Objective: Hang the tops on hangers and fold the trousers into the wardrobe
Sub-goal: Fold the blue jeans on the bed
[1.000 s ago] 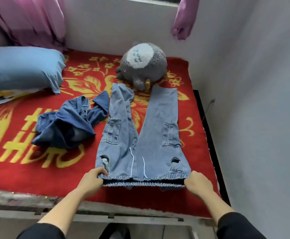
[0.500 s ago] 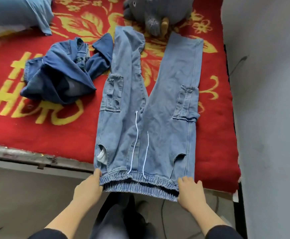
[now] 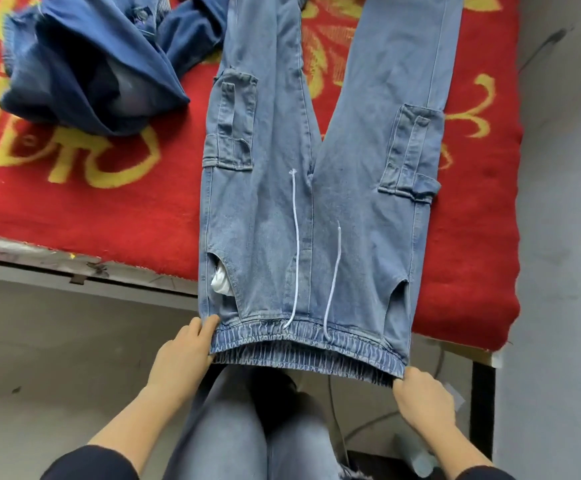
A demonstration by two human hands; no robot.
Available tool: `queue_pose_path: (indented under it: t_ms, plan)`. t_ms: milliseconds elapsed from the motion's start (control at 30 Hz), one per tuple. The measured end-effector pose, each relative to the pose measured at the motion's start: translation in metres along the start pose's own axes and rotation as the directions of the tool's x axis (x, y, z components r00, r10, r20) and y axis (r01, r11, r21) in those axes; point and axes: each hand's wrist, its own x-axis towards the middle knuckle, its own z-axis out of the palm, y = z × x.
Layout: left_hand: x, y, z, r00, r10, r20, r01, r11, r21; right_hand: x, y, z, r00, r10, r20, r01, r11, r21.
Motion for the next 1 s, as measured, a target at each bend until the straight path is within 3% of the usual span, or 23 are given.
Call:
queue_pose_path:
  t_ms: [167, 267, 367, 433, 500, 600, 733, 800, 933, 1000]
  plan:
    - [0.02, 0.011, 0.016, 0.985, -0.039, 0.168, 0.041, 0.999, -0.007, 0.027, -0.038, -0.016, 0.983, -0.022, 0.18, 0.053, 0.984, -0.17]
    - [0.041, 0.005, 0.004, 0.959, -0.151, 0.241, 0.207, 0.952, -0.227, 0.042, -0.076, -0.046, 0.972, -0.131, 0.198, 0.173, 0.961, -0.217]
    - [0.061, 0.004, -0.018, 0.932, -0.363, 0.022, 0.309, 0.759, -0.574, 0.057, -0.12, -0.072, 0.963, -0.259, -0.079, 0.261, 0.965, 0.006]
    - [0.077, 0.01, -0.03, 0.908, -0.41, -0.084, 0.231, 0.658, -0.716, 0.066, -0.15, -0.082, 0.941, -0.247, -0.23, 0.292, 0.937, 0.191]
    - [0.092, 0.022, -0.039, 0.915, -0.386, -0.115, 0.15, 0.592, -0.792, 0.076, -0.174, -0.085, 0.935, -0.241, -0.258, 0.309, 0.914, 0.265]
    - [0.114, 0.036, -0.04, 0.91, -0.414, -0.027, 0.219, 0.536, -0.815, 0.087, -0.189, -0.074, 0.932, -0.278, -0.233, 0.32, 0.932, 0.169]
    - [0.128, 0.023, -0.032, 0.862, -0.444, 0.246, 0.382, 0.248, -0.89, 0.094, -0.179, -0.062, 0.905, -0.346, -0.246, 0.383, 0.915, 0.124]
    - [0.125, 0.004, -0.035, 0.858, -0.397, 0.325, 0.454, 0.293, -0.841, 0.096, -0.173, -0.077, 0.938, -0.325, -0.123, 0.337, 0.937, 0.097]
    - [0.121, -0.019, -0.067, 0.844, -0.302, 0.443, 0.529, 0.601, -0.6, 0.098, -0.184, -0.128, 0.935, -0.247, 0.254, 0.283, 0.952, -0.116]
    - [0.132, -0.018, -0.089, 0.843, -0.32, 0.433, 0.503, 0.757, -0.418, 0.1, -0.201, -0.155, 0.918, -0.237, 0.319, 0.306, 0.934, -0.186]
